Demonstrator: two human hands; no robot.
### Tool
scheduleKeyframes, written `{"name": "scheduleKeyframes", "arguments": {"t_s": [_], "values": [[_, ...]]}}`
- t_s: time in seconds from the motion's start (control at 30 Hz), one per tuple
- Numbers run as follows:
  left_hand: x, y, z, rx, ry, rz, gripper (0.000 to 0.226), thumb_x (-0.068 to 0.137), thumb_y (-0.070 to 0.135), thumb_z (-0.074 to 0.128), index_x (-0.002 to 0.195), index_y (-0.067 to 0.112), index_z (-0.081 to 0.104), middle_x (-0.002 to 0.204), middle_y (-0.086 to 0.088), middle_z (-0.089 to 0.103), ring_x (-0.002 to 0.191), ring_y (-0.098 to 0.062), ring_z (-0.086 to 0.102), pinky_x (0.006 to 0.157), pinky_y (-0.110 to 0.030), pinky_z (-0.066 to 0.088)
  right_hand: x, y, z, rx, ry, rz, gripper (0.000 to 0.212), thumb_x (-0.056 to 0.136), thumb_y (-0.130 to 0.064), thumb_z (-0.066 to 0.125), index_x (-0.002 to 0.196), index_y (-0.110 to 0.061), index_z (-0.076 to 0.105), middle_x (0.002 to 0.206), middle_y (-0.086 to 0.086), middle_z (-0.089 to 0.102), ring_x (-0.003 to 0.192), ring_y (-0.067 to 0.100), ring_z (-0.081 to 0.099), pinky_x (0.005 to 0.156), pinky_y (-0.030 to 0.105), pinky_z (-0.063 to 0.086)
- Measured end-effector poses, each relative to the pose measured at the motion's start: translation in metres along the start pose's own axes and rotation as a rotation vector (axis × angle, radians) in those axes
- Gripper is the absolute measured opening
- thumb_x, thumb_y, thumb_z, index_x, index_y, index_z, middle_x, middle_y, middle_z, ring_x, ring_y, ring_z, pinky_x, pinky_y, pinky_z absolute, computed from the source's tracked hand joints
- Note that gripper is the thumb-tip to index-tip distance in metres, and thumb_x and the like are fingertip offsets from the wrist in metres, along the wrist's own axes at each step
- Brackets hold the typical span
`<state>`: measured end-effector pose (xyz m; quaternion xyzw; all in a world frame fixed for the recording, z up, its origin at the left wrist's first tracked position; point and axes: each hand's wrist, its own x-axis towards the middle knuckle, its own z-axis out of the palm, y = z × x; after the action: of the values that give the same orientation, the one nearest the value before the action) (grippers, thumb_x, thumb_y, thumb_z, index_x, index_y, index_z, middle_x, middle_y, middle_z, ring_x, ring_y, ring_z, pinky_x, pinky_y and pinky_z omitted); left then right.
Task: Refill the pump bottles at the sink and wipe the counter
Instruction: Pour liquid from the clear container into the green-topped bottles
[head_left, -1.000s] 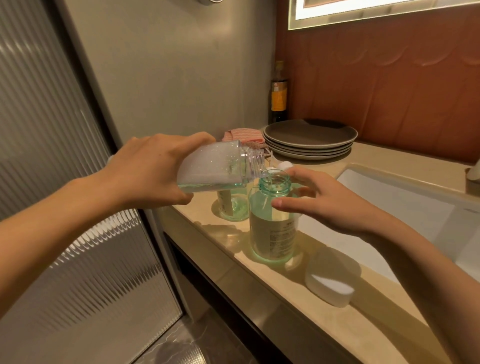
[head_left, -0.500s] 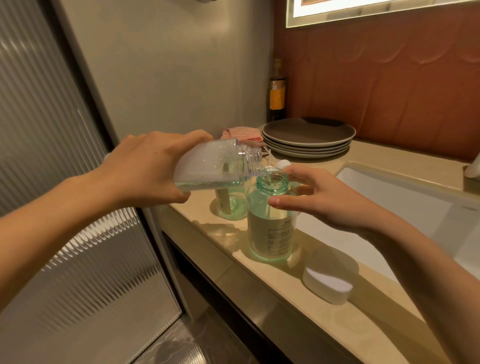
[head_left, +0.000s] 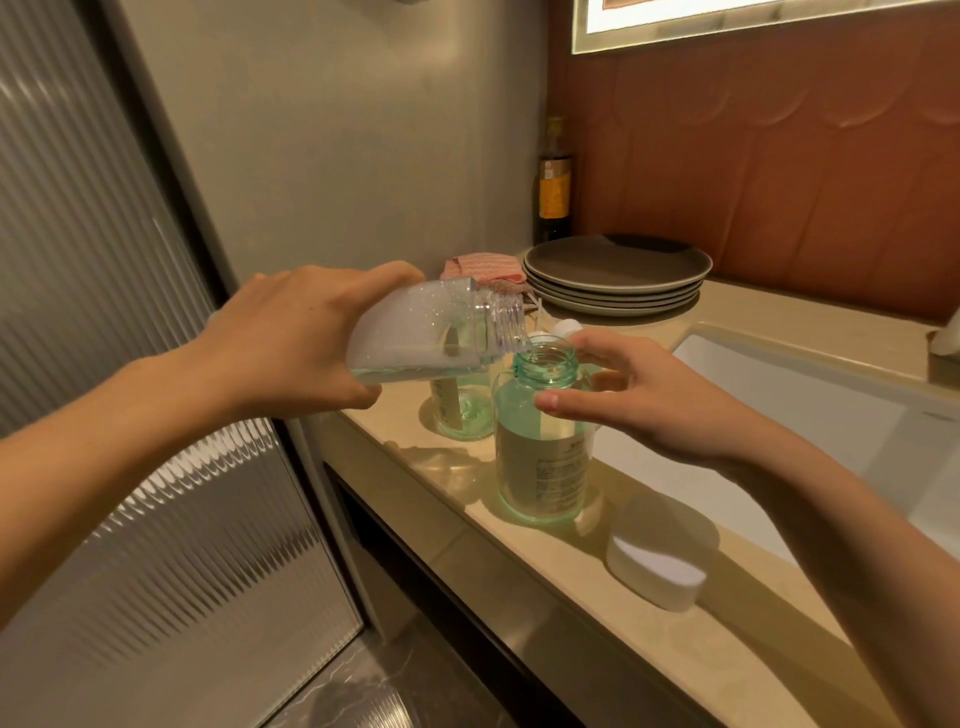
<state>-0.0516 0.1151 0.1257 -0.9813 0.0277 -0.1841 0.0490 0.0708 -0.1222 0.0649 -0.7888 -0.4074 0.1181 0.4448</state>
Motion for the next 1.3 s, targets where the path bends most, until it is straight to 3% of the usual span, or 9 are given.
{"name": "scheduleKeyframes", "arguments": {"t_s": [0.3, 0.53, 0.83, 1.3], "values": [[0.0006, -0.0001, -0.0003, 0.011, 0.008, 0.008, 0.076, 0.061, 0.032, 0.077, 0.12, 0.046, 0.031, 0.097, 0.006, 0.064, 0.08, -0.024, 0.059, 0.06, -0.039, 0.051, 0.0, 0.0009, 0.0005, 0.006, 0.005, -0.014, 0.071, 0.061, -0.069, 0.066, 0.116, -0.025, 0.061, 0.116, -0.007, 0.064, 0.108, 0.015, 0.06, 0.095, 0.044, 0.048], [0.0005, 0.0012, -0.0016, 0.025, 0.009, 0.001, 0.076, 0.06, 0.029, 0.078, 0.12, 0.046, 0.034, 0.091, 0.007, 0.064, 0.074, -0.022, 0.057, 0.057, -0.03, 0.042, 0.0015, 0.0028, 0.0008, -0.049, 0.026, -0.012, 0.072, 0.066, -0.07, 0.065, 0.119, -0.022, 0.06, 0.119, -0.004, 0.061, 0.109, 0.013, 0.058, 0.096, 0.042, 0.047], [0.0012, 0.0025, -0.0039, 0.03, -0.008, 0.003, 0.078, 0.06, 0.03, 0.078, 0.119, 0.048, 0.031, 0.093, 0.01, 0.061, 0.074, -0.018, 0.054, 0.054, -0.027, 0.036, 0.0048, 0.0084, 0.0001, -0.045, 0.024, 0.015, 0.091, 0.055, -0.077, 0.062, 0.127, -0.022, 0.054, 0.126, -0.002, 0.058, 0.111, 0.018, 0.058, 0.094, 0.043, 0.049], [0.0017, 0.0043, -0.0058, 0.044, -0.002, 0.019, 0.078, 0.06, 0.028, 0.078, 0.12, 0.046, 0.032, 0.091, 0.014, 0.058, 0.074, -0.016, 0.051, 0.052, -0.022, 0.029, 0.0011, 0.0016, 0.0001, -0.04, 0.02, -0.012, 0.071, 0.065, -0.069, 0.065, 0.116, -0.02, 0.06, 0.118, -0.003, 0.062, 0.11, 0.013, 0.057, 0.096, 0.044, 0.047]]}}
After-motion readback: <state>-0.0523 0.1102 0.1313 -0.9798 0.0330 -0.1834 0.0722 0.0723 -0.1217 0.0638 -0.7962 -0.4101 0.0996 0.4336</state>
